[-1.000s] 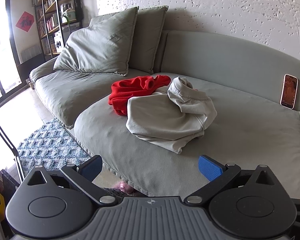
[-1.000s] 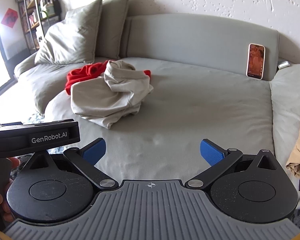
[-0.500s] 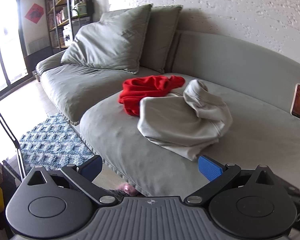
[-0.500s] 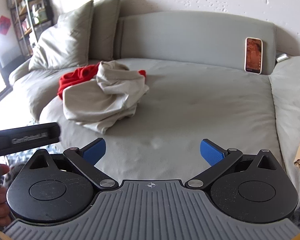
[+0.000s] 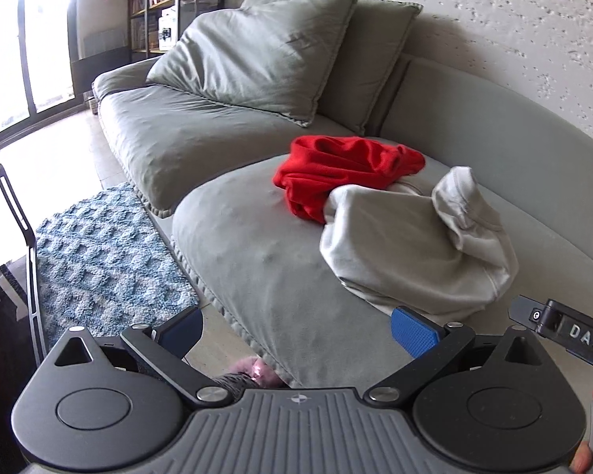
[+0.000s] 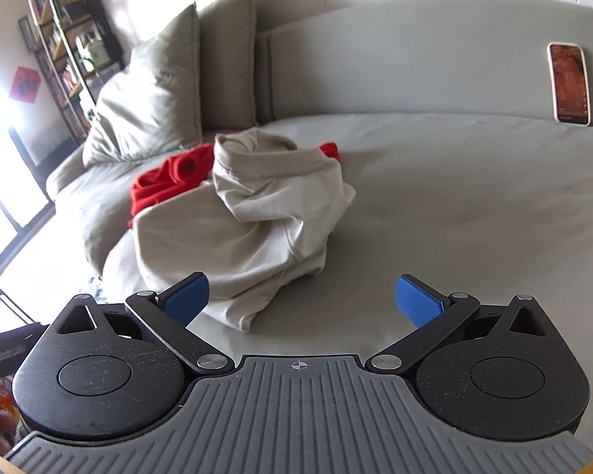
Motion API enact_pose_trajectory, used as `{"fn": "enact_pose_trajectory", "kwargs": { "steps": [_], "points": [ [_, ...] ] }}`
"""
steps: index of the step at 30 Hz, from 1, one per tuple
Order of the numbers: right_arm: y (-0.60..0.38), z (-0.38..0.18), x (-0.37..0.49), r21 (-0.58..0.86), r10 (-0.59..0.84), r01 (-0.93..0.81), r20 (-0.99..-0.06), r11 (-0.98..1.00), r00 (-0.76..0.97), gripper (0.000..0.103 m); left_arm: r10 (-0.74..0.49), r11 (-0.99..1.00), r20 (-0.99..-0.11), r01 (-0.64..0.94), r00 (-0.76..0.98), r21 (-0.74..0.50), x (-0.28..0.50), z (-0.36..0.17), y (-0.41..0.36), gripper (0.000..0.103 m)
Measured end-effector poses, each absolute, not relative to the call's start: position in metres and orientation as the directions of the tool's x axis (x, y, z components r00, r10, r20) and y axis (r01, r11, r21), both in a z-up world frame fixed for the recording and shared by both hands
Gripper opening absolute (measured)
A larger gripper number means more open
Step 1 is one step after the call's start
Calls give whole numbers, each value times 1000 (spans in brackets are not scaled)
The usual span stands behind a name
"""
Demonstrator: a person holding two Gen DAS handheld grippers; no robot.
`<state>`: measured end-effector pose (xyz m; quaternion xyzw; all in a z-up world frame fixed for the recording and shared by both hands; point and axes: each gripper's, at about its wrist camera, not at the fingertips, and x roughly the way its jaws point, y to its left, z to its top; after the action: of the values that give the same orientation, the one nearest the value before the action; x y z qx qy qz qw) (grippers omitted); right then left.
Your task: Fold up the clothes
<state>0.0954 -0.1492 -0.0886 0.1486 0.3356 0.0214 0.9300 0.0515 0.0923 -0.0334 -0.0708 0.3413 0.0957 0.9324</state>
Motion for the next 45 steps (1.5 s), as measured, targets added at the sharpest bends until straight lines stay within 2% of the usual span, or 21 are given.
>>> {"fn": "enact_pose_trajectory", "kwargs": {
  "steps": [3,7,10,12,18,19,21,22,24,27,30,33,35,37,40,42,44,45],
  "points": [
    [-145,-96,118,289,119,98,-649,952,752,103,128,969,-651,-234,748,-78,55,-37,98,102],
    [-143,-98,131,250,77,101,-615,963,784,101,117,967,-659,-236,743,-94,61,-42,103,102],
    [-142,-101,145,262,134,46,-626,964,768,98,109,966,-664,-237,740,-107,64,-46,107,102],
    [-140,-107,157,287,170,29,-643,958,747,94,103,964,-667,-239,738,-115,67,-48,109,102],
    [-135,-128,195,288,144,103,-718,952,681,75,91,961,-671,-242,736,-135,71,-51,115,102],
    [-135,-129,202,310,164,108,-732,945,662,64,92,960,-668,-243,738,-137,69,-50,115,101],
    [-134,-124,216,352,213,94,-736,931,643,33,92,960,-663,-244,743,-140,66,-46,116,101],
    [-134,-117,222,363,222,89,-728,928,649,5,93,959,-660,-245,746,-141,64,-44,116,101],
    [-132,-94,232,366,213,89,-702,926,679,4,94,958,-654,-246,751,-145,61,-40,117,101],
    [-138,-25,230,325,136,75,-578,943,805,4,96,958,-633,-244,768,-152,54,-30,117,101],
    [-144,73,193,200,23,46,-331,979,943,3,39,967,-626,-187,779,-172,45,-25,101,101],
    [-142,149,123,-5,-51,50,-49,999,997,4,-34,974,-625,-114,780,-195,38,-23,80,101],
    [-140,169,76,-134,-33,36,27,990,999,5,-82,975,-624,-66,777,-210,33,-21,66,101],
    [-142,161,34,-247,3,-4,-6,969,1000,5,-130,974,-622,-18,772,-226,28,-19,52,102],
    [-151,105,-12,-357,34,-94,-169,929,985,7,-202,967,-617,55,761,-249,20,-16,31,102],
    [-158,48,-34,-369,31,-171,-356,914,934,11,-232,967,-643,103,730,-233,16,-25,13,102],
    [-167,-13,-52,-313,18,-235,-566,920,824,16,-246,969,-679,149,692,-199,13,-38,-4,102],
    [-172,-44,-61,-280,13,-261,-659,924,752,26,-248,969,-693,170,677,-180,11,-43,-11,102]
  ]
}}
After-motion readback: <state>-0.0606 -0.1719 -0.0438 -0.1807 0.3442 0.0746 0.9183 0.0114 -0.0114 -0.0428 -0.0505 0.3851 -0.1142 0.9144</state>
